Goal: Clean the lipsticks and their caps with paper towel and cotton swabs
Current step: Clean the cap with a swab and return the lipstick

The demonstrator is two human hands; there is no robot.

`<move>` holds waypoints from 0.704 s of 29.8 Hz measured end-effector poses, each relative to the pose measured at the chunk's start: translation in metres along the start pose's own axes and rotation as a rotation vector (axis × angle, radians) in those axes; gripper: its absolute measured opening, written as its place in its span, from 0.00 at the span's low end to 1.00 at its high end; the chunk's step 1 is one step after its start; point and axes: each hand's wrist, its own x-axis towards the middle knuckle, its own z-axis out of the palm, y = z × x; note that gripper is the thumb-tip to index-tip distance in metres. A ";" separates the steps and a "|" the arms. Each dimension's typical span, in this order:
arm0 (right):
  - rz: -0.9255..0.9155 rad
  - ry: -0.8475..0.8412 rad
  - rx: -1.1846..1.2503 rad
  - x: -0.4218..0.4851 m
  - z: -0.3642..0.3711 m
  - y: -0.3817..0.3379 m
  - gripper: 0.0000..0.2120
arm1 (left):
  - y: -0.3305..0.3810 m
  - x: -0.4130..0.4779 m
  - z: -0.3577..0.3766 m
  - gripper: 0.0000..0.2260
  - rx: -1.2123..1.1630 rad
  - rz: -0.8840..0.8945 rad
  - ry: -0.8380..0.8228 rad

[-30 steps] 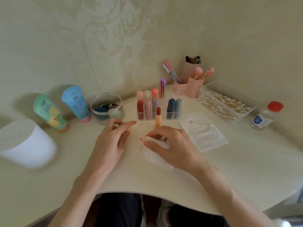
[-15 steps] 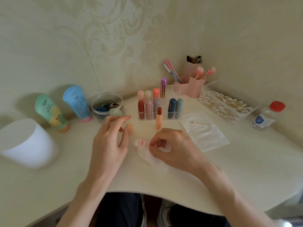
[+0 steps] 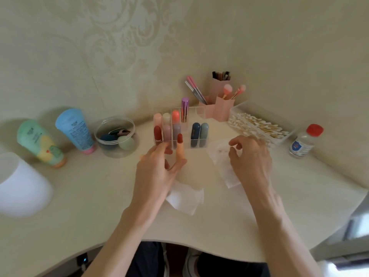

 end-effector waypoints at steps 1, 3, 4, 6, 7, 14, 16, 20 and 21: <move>0.022 0.001 -0.022 0.002 0.001 0.005 0.08 | 0.001 0.001 0.003 0.16 -0.001 -0.004 -0.002; 0.047 -0.020 -0.042 0.006 0.002 0.011 0.07 | 0.002 0.004 0.007 0.14 0.005 -0.004 -0.006; 0.058 -0.033 -0.042 0.007 0.002 0.012 0.07 | 0.002 0.005 0.008 0.12 0.006 -0.007 -0.009; 0.064 -0.048 -0.034 0.008 0.002 0.012 0.06 | 0.002 0.006 0.010 0.09 -0.013 -0.016 -0.011; 0.056 -0.052 -0.027 0.008 0.002 0.011 0.06 | 0.003 0.006 0.011 0.08 -0.023 -0.020 -0.013; -0.014 -0.051 -0.001 0.006 0.004 0.011 0.04 | 0.011 0.012 0.013 0.04 -0.093 0.018 -0.071; -0.085 0.015 0.190 0.005 0.003 0.008 0.03 | 0.010 0.014 0.011 0.03 -0.151 0.020 -0.096; -0.210 -0.074 0.703 0.003 -0.006 -0.013 0.09 | 0.005 0.012 -0.005 0.04 -0.406 0.040 -0.188; -0.248 -0.110 0.820 0.000 -0.009 -0.020 0.09 | 0.004 0.010 -0.011 0.05 -0.484 0.034 -0.213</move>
